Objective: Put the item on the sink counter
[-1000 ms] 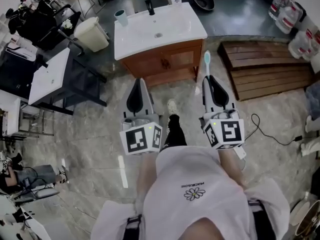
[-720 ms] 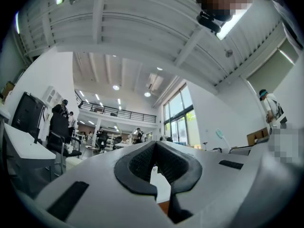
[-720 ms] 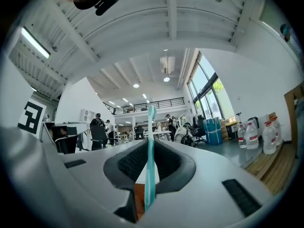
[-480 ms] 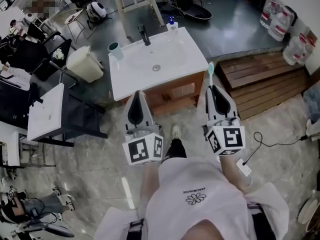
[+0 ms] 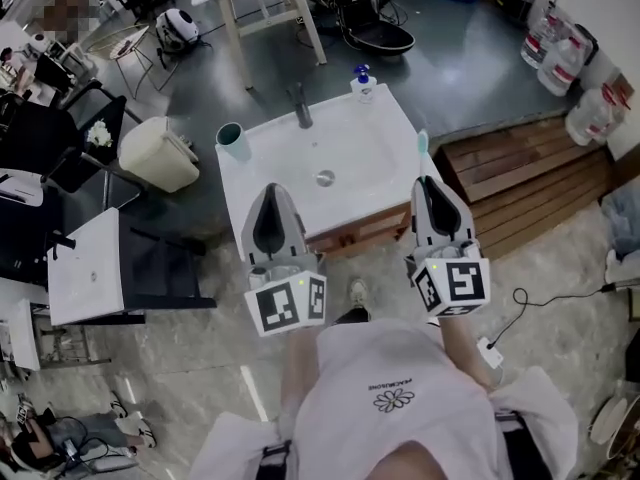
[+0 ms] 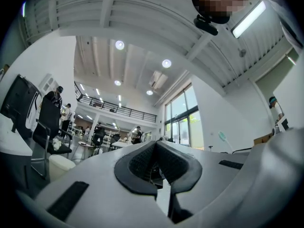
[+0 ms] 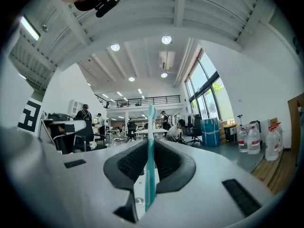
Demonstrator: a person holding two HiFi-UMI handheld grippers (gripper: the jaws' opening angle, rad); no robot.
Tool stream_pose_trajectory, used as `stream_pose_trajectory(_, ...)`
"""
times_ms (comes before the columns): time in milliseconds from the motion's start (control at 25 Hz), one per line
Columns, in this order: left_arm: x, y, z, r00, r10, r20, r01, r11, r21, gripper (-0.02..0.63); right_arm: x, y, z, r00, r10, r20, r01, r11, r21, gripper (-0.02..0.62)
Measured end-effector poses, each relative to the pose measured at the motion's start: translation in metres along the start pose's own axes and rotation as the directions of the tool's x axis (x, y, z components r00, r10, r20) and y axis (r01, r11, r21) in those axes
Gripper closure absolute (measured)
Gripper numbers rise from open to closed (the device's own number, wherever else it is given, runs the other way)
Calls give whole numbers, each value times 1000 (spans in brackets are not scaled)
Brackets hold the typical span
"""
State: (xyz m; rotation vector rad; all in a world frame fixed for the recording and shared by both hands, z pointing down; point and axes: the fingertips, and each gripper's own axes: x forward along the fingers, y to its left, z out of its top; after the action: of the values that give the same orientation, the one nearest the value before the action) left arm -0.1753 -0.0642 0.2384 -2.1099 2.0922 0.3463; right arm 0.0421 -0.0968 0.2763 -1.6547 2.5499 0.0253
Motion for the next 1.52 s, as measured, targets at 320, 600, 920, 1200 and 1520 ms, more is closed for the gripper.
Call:
stream_pose_trajectory(320,56,61,-36,996,42,-72,-42,999,9,589,85,33,-30,994,21,-105,-25,999,-42,558)
stream_pose_trajectory(600,70,83,-55,992,82,-100,-85,996,-25,589,117,41,-46,985,70,-155,-79,995,-55,558)
stream_pose_trajectory(920,92,82,-57,989,115,-94,-116,993,4,589,154,43,-48,982,136,-129,-141,989,-34,558)
stream_pose_trajectory(1200,110,77,-52,980,183,-73,-181,983,38,589,182,30,-44,976,196,-92,-191,980,60,558)
stream_pose_trajectory(1520,131,54,-62,981,162,-109,-156,986,64,591,193,7,-49,975,202,-94,-194,977,86,558)
